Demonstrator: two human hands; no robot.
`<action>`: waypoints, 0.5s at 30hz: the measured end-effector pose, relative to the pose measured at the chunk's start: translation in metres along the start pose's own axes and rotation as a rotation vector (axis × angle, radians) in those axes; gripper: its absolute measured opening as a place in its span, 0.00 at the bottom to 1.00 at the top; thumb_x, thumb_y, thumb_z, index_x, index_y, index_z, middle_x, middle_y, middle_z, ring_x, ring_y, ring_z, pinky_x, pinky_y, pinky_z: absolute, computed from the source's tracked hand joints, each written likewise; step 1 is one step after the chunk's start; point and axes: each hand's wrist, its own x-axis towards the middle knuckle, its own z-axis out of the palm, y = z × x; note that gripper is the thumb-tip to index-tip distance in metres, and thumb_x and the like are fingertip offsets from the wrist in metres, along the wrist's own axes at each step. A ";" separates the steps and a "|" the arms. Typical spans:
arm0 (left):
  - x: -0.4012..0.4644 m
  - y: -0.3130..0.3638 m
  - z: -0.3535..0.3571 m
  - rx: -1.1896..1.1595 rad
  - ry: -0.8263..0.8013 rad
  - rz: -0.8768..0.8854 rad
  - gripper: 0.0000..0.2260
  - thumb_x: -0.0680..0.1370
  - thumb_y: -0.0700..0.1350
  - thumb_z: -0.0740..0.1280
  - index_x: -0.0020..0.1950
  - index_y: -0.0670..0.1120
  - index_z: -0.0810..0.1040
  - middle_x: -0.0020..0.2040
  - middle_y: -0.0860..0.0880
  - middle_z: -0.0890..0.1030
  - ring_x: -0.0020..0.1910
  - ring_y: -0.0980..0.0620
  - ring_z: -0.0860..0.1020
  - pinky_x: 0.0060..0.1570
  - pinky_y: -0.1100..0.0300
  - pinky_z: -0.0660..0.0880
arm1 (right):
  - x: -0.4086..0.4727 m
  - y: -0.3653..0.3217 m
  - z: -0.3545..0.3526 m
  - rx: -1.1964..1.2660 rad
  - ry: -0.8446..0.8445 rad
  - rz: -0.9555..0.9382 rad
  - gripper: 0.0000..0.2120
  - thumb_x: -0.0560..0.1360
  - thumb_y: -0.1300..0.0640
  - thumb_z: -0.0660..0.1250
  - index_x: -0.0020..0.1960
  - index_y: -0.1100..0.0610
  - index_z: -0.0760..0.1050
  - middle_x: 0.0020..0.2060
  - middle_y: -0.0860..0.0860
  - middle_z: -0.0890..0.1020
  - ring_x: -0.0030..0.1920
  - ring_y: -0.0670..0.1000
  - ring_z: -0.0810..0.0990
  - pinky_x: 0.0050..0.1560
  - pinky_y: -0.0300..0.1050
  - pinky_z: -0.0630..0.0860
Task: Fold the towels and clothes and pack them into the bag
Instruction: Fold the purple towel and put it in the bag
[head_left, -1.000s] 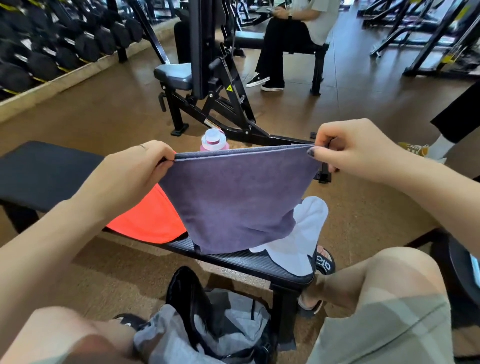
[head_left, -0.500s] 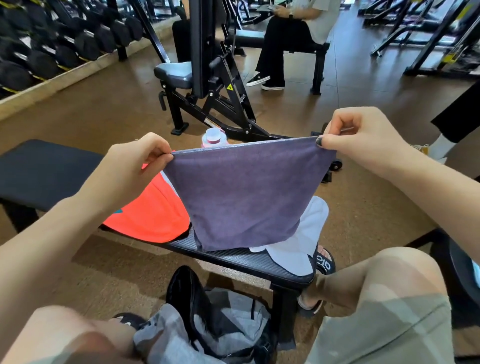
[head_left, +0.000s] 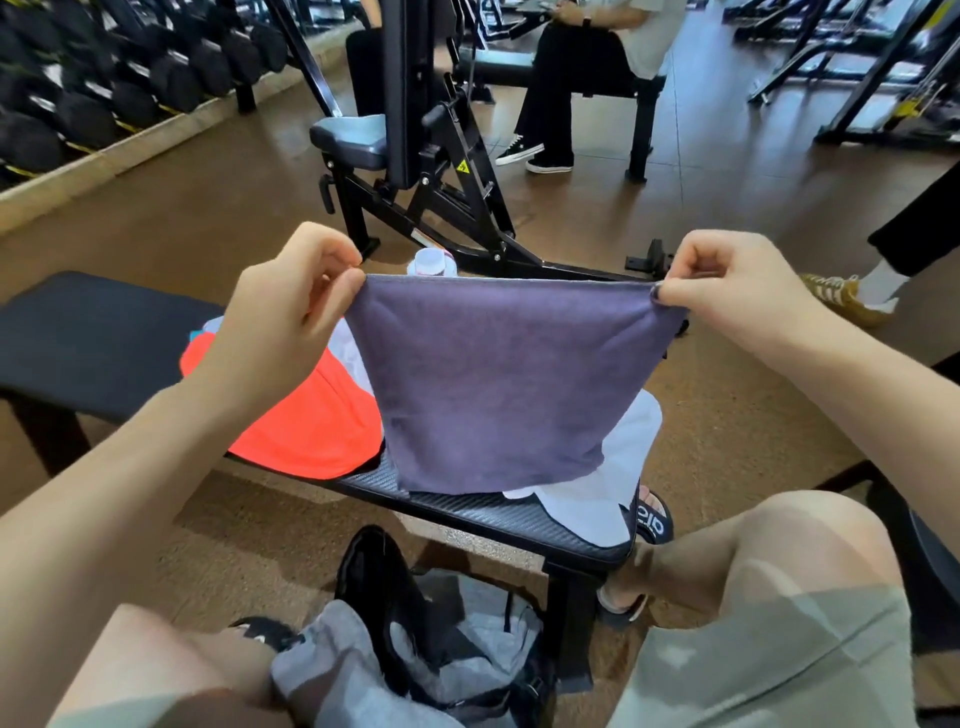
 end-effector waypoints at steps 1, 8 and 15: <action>0.002 0.007 0.003 -0.061 -0.007 -0.020 0.04 0.83 0.39 0.64 0.54 0.48 0.72 0.43 0.52 0.78 0.41 0.57 0.76 0.42 0.71 0.68 | 0.001 0.000 0.001 -0.120 -0.064 0.035 0.06 0.70 0.64 0.71 0.43 0.57 0.76 0.36 0.57 0.82 0.36 0.54 0.78 0.40 0.49 0.75; 0.008 0.059 0.035 -0.342 -0.122 0.026 0.04 0.82 0.39 0.67 0.53 0.41 0.71 0.39 0.43 0.79 0.36 0.45 0.72 0.38 0.64 0.71 | -0.036 -0.069 0.042 0.115 -0.401 -0.247 0.24 0.72 0.66 0.70 0.66 0.53 0.75 0.57 0.48 0.83 0.56 0.40 0.80 0.57 0.35 0.74; 0.006 0.068 0.045 -0.472 -0.171 -0.069 0.10 0.82 0.44 0.68 0.52 0.42 0.68 0.33 0.47 0.78 0.30 0.46 0.71 0.30 0.53 0.69 | -0.034 -0.079 0.070 0.391 -0.410 -0.213 0.09 0.76 0.70 0.70 0.54 0.63 0.78 0.39 0.53 0.79 0.41 0.48 0.78 0.47 0.40 0.78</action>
